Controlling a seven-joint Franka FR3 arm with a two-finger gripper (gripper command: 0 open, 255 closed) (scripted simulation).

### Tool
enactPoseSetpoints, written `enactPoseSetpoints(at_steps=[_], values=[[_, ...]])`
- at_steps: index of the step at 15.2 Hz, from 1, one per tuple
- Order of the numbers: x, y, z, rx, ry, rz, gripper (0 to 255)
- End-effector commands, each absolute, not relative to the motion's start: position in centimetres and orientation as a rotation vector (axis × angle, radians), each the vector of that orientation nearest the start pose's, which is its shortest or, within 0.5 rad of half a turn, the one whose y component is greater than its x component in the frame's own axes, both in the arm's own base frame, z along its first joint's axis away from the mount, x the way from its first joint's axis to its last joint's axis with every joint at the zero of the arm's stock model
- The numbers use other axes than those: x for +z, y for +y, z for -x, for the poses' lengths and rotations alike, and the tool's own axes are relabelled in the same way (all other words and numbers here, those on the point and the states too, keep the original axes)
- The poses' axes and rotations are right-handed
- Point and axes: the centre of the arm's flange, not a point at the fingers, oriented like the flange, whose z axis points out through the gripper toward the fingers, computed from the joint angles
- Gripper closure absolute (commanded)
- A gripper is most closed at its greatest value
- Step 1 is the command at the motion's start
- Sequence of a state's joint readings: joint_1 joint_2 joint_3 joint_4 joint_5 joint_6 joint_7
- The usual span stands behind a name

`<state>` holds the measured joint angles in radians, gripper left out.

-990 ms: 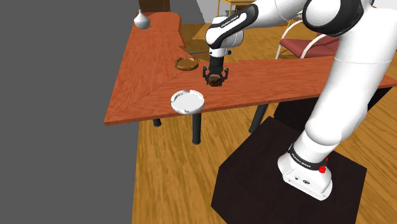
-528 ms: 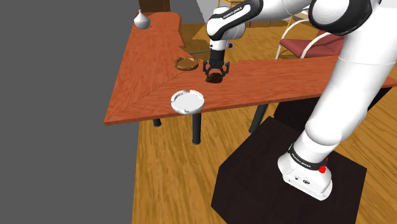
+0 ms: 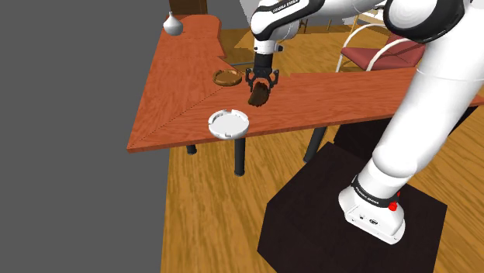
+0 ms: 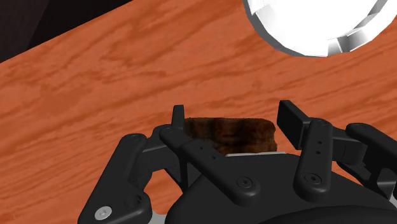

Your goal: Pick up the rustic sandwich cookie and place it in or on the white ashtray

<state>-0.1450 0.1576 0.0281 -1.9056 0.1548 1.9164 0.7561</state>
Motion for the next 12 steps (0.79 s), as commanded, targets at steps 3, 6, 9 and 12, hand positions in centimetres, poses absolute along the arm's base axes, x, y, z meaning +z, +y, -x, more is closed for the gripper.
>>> enactPoseSetpoints(at_steps=[3,6,9,12], values=[[40.5,-0.7,-57.4,0.282,1.370,2.709,255],[40.4,3.2,-57.1,0.282,1.370,2.709,255],[40.3,7.2,-56.9,0.282,1.370,2.709,255],[40.3,11.2,-56.7,0.282,1.370,2.709,255]])
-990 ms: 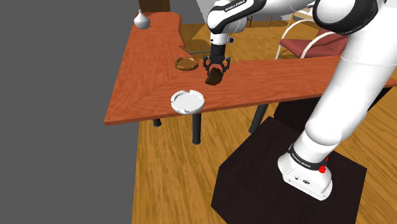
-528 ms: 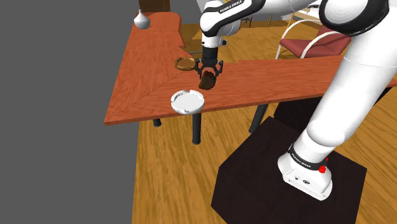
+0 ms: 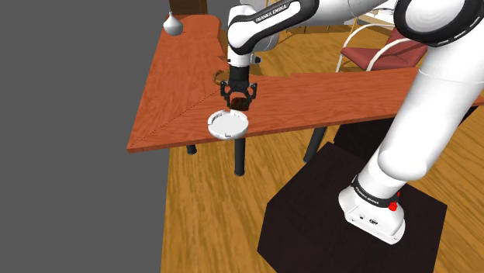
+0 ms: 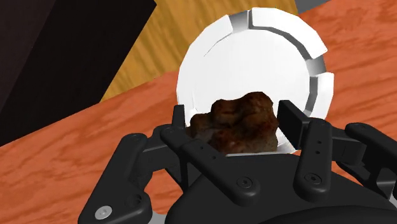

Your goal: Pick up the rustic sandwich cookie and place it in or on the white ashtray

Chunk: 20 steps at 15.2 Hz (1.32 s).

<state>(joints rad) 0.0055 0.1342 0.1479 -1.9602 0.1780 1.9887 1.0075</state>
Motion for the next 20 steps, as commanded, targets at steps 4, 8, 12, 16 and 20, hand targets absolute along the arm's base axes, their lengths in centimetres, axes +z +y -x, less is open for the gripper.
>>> enactPoseSetpoints(at_steps=[4,8,12,16,20], values=[[39.7,15.5,-56.4,0.282,1.370,2.709,255],[37.6,15.5,-56.4,0.282,1.370,2.709,255],[35.4,15.5,-56.4,0.282,1.370,2.709,255],[33.6,15.5,-56.4,0.282,1.370,2.710,255],[33.6,15.5,-56.4,0.282,1.370,2.709,255]])
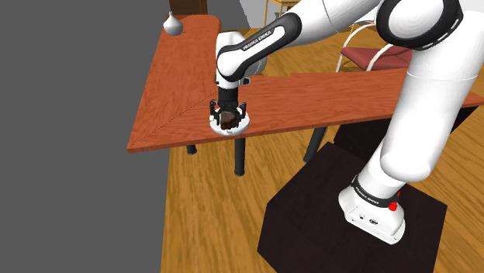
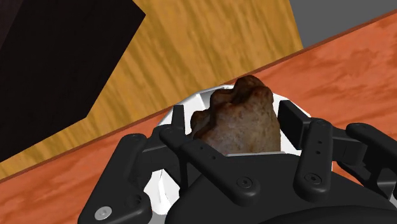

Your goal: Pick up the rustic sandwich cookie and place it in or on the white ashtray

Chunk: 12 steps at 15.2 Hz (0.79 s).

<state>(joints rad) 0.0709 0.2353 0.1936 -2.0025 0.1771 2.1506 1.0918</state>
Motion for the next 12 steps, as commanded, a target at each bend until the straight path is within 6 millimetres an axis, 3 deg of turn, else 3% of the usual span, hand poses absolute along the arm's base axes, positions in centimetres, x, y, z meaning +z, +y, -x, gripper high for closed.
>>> enactPoseSetpoints(at_steps=[1,3,4,9,12], values=[[33.6,15.5,-56.4,0.282,1.370,2.709,255],[33.6,15.5,-56.4,0.282,1.370,2.709,255],[33.6,15.6,-56.4,0.282,1.370,2.709,0],[33.6,15.5,-56.4,0.282,1.370,2.709,0],[37.5,14.9,-56.9,0.282,1.370,2.709,0]])
